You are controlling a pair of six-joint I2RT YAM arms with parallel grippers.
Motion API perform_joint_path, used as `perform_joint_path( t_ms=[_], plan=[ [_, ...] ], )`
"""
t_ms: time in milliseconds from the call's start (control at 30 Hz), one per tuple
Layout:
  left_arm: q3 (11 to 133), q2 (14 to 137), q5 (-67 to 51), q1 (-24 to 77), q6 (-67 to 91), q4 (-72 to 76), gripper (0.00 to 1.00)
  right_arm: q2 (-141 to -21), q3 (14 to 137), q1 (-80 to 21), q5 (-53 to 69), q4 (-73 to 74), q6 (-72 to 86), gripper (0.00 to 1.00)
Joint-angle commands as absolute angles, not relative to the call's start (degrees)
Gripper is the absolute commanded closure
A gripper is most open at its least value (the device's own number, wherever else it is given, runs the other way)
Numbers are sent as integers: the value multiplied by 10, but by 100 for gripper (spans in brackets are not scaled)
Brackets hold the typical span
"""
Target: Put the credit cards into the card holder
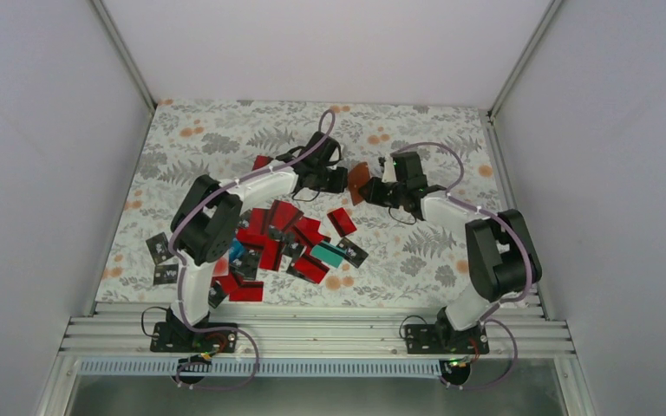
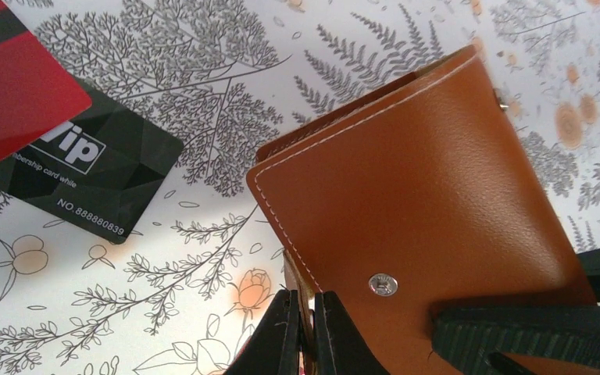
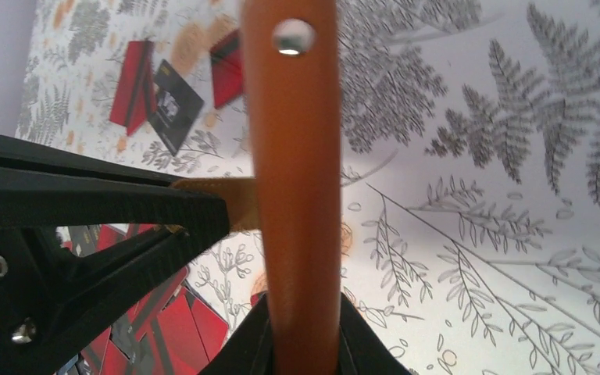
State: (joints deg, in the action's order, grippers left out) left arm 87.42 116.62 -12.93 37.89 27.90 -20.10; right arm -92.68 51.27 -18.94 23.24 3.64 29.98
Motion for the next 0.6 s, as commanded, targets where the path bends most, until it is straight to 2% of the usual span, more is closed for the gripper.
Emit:
perform_joint_path(
  t_ms=[0, 367, 467, 567],
  plan=[
    [881, 1173, -127, 377, 281, -178, 97, -967, 507, -182, 234, 57, 308, 80],
    [877, 1172, -127, 377, 265, -207, 98, -988, 511, -162, 200, 106, 275, 29],
    [878, 1162, -129, 377, 263, -215, 98, -979, 527, -162, 188, 131, 252, 20],
    [881, 1152, -134, 378, 261, -221, 98, -965, 539, -163, 198, 144, 237, 16]
  ],
)
